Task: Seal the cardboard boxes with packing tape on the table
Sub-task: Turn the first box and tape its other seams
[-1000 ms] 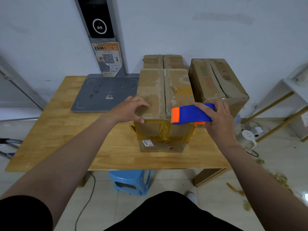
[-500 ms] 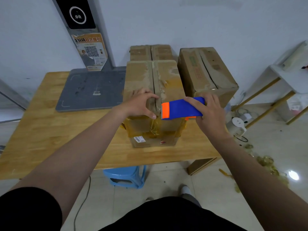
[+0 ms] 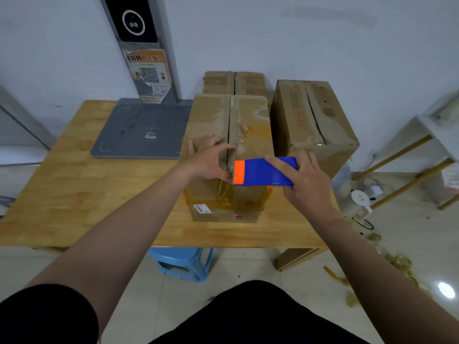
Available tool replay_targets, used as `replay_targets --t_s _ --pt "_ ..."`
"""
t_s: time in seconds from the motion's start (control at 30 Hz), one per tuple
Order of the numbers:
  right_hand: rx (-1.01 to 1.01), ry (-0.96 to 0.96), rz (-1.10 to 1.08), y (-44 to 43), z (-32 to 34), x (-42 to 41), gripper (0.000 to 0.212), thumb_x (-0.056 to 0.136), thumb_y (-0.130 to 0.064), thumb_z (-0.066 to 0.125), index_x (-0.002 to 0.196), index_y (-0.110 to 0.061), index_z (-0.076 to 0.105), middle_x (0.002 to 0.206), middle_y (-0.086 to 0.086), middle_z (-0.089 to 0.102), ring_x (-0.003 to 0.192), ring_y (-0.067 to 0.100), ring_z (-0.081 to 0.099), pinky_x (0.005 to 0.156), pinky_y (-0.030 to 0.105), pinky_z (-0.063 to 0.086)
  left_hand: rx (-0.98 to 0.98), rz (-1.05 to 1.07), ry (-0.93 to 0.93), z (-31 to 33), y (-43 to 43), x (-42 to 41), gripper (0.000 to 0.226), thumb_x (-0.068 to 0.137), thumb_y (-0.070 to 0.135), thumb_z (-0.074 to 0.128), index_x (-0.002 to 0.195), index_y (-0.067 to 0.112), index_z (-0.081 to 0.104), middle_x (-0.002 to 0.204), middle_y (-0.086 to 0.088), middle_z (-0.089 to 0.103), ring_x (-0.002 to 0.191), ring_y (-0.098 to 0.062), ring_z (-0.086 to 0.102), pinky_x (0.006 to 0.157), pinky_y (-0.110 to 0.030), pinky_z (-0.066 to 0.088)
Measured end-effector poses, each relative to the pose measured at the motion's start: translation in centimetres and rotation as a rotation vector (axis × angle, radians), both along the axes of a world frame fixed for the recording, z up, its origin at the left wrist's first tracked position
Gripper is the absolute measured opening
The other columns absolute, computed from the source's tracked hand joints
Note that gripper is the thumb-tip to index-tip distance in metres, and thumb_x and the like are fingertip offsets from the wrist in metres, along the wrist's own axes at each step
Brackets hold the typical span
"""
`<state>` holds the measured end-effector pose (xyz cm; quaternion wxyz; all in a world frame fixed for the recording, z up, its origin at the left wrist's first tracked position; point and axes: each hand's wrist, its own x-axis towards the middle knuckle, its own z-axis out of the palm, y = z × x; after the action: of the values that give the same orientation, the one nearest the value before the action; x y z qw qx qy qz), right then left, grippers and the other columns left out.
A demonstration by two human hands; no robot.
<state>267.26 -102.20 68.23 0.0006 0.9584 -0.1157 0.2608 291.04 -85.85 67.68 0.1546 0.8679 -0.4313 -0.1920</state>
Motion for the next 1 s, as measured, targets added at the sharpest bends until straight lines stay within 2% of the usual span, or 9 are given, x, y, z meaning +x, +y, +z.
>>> replay_targets --t_s 0.17,0.33,0.47,0.53,0.67,0.83,0.9,1.0 --pt "0.023 0.014 0.153 -1.3 -0.5 -1.4 0.063 0.082 -0.022 0.067 0.142 -0.032 0.049 0.115 0.011 0.047 0.105 0.022 0.048 0.061 0.024 0.034 -0.003 -0.001 0.01 0.1 0.1 0.2 0.107 0.062 0.055 0.091 0.152 0.051 0.033 0.17 0.007 0.012 0.158 -0.015 0.003 0.117 -0.067 -0.018" --pt "-0.001 0.043 0.156 -2.7 -0.2 -1.1 0.07 0.08 -0.014 0.078 0.141 -0.035 0.049 0.113 0.007 0.045 0.102 0.021 0.049 0.052 0.024 0.032 0.019 -0.017 0.016 0.1 0.3 0.3 0.112 0.063 0.054 0.092 0.155 0.051 0.028 0.171 0.007 0.009 0.157 -0.011 -0.004 0.118 -0.065 -0.017" --pt "0.036 0.048 0.126 -5.4 -0.3 -2.7 0.068 0.085 -0.014 0.066 0.143 -0.04 0.042 0.114 0.01 0.048 0.103 0.027 0.053 0.051 0.033 0.047 0.044 -0.028 -0.001 0.2 0.5 0.4 0.114 0.064 0.056 0.09 0.156 0.052 0.024 0.172 0.01 0.004 0.157 -0.009 -0.008 0.119 -0.065 -0.015" --pt "0.062 0.01 0.076 -7.2 -0.3 -4.0 0.063 0.083 -0.017 0.061 0.141 -0.038 0.045 0.112 0.013 0.052 0.102 0.027 0.052 0.054 0.031 0.044 0.048 -0.026 0.001 0.1 0.4 0.3 0.113 0.065 0.057 0.089 0.157 0.052 0.023 0.172 0.01 0.004 0.157 -0.008 -0.009 0.12 -0.065 -0.015" --pt "0.066 0.019 0.062 -8.9 -1.2 -4.9 0.061 0.083 -0.019 0.065 0.141 -0.033 0.049 0.111 0.014 0.05 0.101 0.023 0.045 0.059 0.027 0.034 0.064 -0.02 0.006 0.4 0.2 0.2 0.113 0.066 0.057 0.089 0.157 0.051 0.023 0.172 0.012 0.002 0.156 -0.008 -0.01 0.12 -0.063 -0.016" --pt "0.153 -0.019 0.047 -9.2 -2.4 -4.2 0.058 0.088 -0.023 0.071 0.14 -0.036 0.049 0.109 0.012 0.051 0.096 0.022 0.049 0.06 0.03 0.042 0.152 0.011 0.048 0.9 -0.5 -0.3 0.111 0.07 0.053 0.088 0.157 0.05 0.019 0.171 0.013 -0.005 0.156 -0.013 -0.015 0.119 -0.066 -0.014" --pt "0.165 -0.031 0.053 -9.1 -2.4 -4.1 0.048 0.093 -0.033 0.058 0.14 -0.036 0.048 0.107 0.012 0.051 0.093 0.022 0.048 0.059 0.03 0.042 0.187 0.045 0.06 1.2 -1.3 -0.7 0.112 0.07 0.05 0.089 0.157 0.048 0.018 0.171 0.011 -0.007 0.156 -0.016 -0.017 0.118 -0.069 -0.011" --pt "0.212 -0.016 0.069 -9.2 -2.3 -4.0 0.048 0.093 -0.041 0.045 0.14 -0.035 0.047 0.109 0.013 0.051 0.094 0.024 0.052 0.057 0.033 0.049 0.205 0.095 0.049 1.1 -2.2 -1.7 0.117 0.065 0.054 0.09 0.156 0.045 0.017 0.171 0.011 -0.009 0.156 -0.019 -0.021 0.115 -0.073 -0.013"
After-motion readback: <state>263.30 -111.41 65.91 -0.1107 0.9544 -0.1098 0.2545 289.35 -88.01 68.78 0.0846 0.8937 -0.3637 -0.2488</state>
